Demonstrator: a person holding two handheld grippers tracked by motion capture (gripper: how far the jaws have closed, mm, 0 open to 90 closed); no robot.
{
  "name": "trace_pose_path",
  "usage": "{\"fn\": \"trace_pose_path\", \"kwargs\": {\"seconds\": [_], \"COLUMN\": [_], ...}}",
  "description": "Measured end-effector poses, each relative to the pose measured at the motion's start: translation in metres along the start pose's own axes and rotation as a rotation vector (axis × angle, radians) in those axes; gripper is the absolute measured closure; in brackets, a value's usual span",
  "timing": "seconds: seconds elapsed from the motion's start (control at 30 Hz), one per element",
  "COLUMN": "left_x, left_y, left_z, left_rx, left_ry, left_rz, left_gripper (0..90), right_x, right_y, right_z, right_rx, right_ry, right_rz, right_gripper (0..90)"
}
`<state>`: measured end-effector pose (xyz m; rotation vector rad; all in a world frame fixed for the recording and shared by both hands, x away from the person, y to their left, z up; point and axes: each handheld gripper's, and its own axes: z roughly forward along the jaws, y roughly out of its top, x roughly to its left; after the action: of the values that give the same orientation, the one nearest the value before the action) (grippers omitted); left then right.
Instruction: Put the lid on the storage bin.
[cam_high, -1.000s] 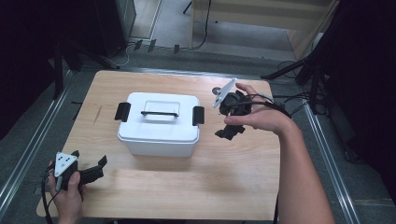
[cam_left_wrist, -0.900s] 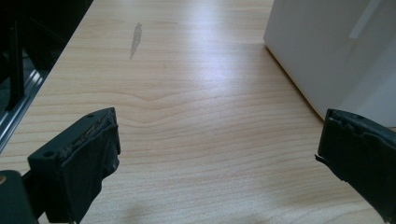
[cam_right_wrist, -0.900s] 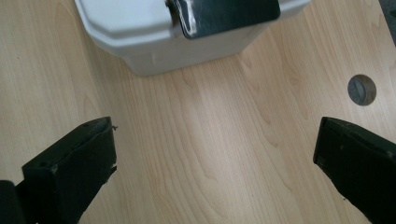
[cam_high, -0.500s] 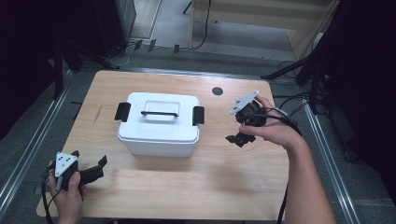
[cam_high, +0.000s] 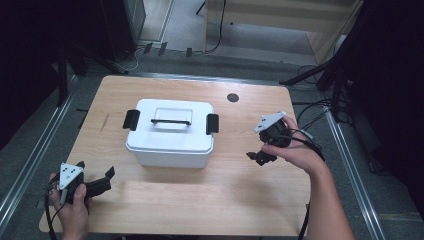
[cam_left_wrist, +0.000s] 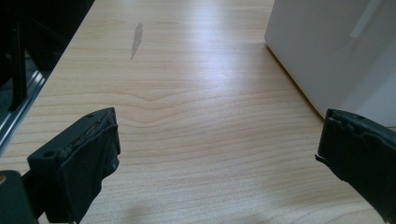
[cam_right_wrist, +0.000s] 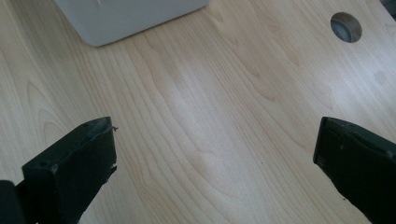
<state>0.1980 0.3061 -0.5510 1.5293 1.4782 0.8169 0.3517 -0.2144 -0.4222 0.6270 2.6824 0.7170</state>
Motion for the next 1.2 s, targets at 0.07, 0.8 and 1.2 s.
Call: {"fn": "trace_pose_path", "kwargs": {"seconds": [0.07,0.8,1.2], "left_x": [0.0,-0.001,-0.002], "left_y": [0.0,0.0,0.0], "left_z": [0.0,0.0,0.0], "left_rx": [0.0,0.002,0.005], "left_ry": [-0.001,0.0,0.001], "left_rz": [0.0,0.01,0.014], "left_gripper": [0.0,0.0,0.0], "right_x": [0.001,0.018,0.031], "right_y": [-0.007,-0.085,-0.136], "right_z": [0.002,0.003,0.006], "right_rx": [-0.001,-0.163,-0.238], "right_ry": [-0.01,-0.153,-0.165], "right_rz": [0.011,0.175,0.31], "right_gripper": [0.0,0.0,0.0]}}
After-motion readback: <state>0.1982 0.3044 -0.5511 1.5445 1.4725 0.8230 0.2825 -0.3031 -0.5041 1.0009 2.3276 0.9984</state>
